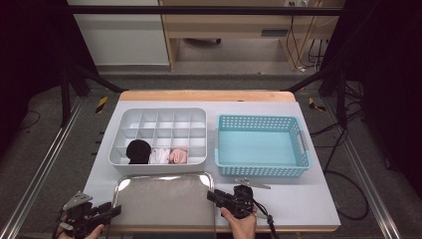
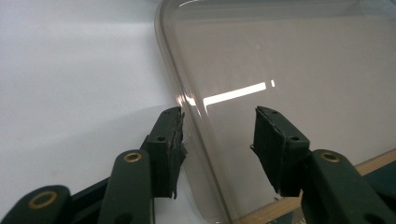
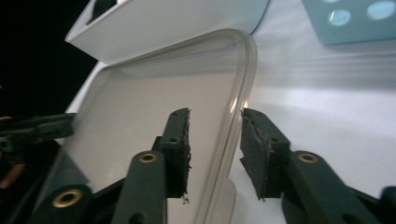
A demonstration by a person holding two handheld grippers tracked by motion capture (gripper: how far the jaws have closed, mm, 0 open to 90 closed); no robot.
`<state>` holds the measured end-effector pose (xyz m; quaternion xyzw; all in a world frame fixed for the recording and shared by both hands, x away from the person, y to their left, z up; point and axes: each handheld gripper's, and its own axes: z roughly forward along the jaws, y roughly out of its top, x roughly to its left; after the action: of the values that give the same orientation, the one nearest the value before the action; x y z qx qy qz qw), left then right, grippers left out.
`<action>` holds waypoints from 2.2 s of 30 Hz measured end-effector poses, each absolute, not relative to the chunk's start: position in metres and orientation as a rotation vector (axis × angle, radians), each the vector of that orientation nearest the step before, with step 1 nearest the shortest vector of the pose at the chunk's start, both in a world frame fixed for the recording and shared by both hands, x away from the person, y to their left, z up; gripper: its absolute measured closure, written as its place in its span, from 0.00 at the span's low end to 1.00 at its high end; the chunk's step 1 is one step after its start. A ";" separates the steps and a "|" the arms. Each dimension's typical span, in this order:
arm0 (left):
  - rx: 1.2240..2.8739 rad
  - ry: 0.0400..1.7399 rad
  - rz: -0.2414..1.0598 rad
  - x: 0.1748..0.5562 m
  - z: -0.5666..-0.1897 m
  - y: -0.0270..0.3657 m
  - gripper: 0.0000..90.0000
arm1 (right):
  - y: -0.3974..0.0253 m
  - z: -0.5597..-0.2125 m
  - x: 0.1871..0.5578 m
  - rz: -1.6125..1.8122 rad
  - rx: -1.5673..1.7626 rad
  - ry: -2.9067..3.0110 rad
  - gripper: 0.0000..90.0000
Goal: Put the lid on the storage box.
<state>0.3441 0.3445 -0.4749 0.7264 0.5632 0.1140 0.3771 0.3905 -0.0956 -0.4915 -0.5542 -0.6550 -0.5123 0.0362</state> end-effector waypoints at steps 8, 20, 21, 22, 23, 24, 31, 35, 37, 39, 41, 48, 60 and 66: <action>1.838 1.439 0.306 0.350 -0.475 0.347 0.58 | -0.093 -0.489 0.390 -1.565 -1.712 -2.140 0.89; 1.859 1.428 0.327 0.356 -0.475 0.348 0.64 | -0.081 -0.479 0.386 -1.516 -1.618 -2.336 0.84; 1.864 1.424 0.327 0.356 -0.475 0.348 0.63 | -0.084 -0.480 0.384 -1.503 -1.635 -2.335 0.81; 1.873 1.419 0.331 0.355 -0.475 0.348 0.63 | -0.087 -0.482 0.383 -1.498 -1.639 -2.328 0.79; 1.884 1.416 0.339 0.354 -0.475 0.348 0.63 | -0.090 -0.483 0.382 -1.489 -1.648 -2.315 0.78; 1.889 1.412 0.346 0.352 -0.474 0.348 0.63 | -0.093 -0.484 0.381 -1.489 -1.646 -2.315 0.76; 1.909 1.437 0.343 0.341 -0.472 0.346 0.61 | -0.107 -0.493 0.368 -1.452 -1.634 -2.204 0.70; 1.913 1.446 0.360 0.337 -0.472 0.344 0.61 | -0.108 -0.496 0.359 -1.464 -1.624 -2.151 0.70; 1.910 1.453 0.363 0.336 -0.472 0.343 0.61 | -0.105 -0.497 0.356 -1.456 -1.619 -2.116 0.72; 1.910 1.454 0.370 0.336 -0.473 0.342 0.61 | -0.103 -0.495 0.355 -1.446 -1.648 -2.115 0.72; 1.912 1.454 0.372 0.336 -0.473 0.341 0.61 | -0.103 -0.495 0.356 -1.433 -1.676 -2.075 0.71; 1.906 1.460 0.373 0.336 -0.473 0.341 0.60 | -0.109 -0.497 0.359 -1.469 -1.716 -1.900 0.74; 1.893 1.461 0.366 0.335 -0.473 0.342 0.59 | -0.110 -0.494 0.359 -1.549 -1.695 -1.832 0.68; 1.888 1.461 0.354 0.335 -0.473 0.343 0.59 | -0.109 -0.497 0.364 -1.557 -1.689 -1.829 0.64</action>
<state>0.3354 0.3434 -0.4733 0.7311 0.5656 0.1371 0.3562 0.3640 -0.1085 -0.4974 -0.5721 -0.6198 -0.5274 0.1024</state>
